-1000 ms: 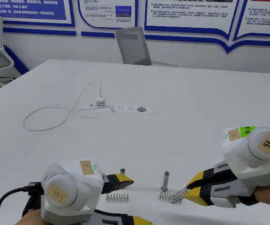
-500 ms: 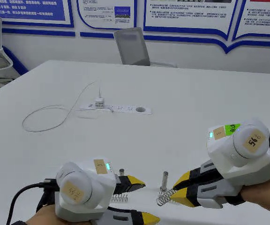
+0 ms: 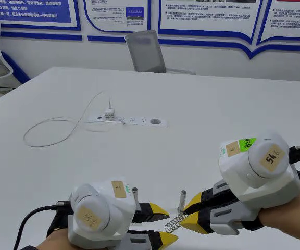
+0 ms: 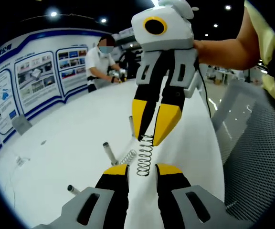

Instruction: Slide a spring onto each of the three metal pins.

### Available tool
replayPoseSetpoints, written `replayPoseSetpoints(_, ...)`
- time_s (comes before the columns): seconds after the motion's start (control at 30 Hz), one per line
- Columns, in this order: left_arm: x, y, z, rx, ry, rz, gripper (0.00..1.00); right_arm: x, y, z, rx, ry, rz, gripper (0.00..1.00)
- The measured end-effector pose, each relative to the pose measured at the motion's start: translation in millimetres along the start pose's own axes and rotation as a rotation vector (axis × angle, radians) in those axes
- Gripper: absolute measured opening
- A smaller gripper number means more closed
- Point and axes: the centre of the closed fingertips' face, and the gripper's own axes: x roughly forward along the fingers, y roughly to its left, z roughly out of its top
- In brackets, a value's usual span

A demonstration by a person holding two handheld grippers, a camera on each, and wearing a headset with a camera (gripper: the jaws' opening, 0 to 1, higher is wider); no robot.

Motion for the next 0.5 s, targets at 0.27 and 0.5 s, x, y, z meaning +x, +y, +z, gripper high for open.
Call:
replayPoseSetpoints(0.27,1.6,-3.0,1.3,0.022,-0.002,-0.012,0.13,0.7,3.8,6.1,-0.008,-0.01,0.009,0.12)
replayPoseSetpoints(0.5,1.9,-4.9,1.7,0.03,-0.003,-0.018,0.12,2.2,7.1,12.0,-0.022,-0.019,0.015,0.12)
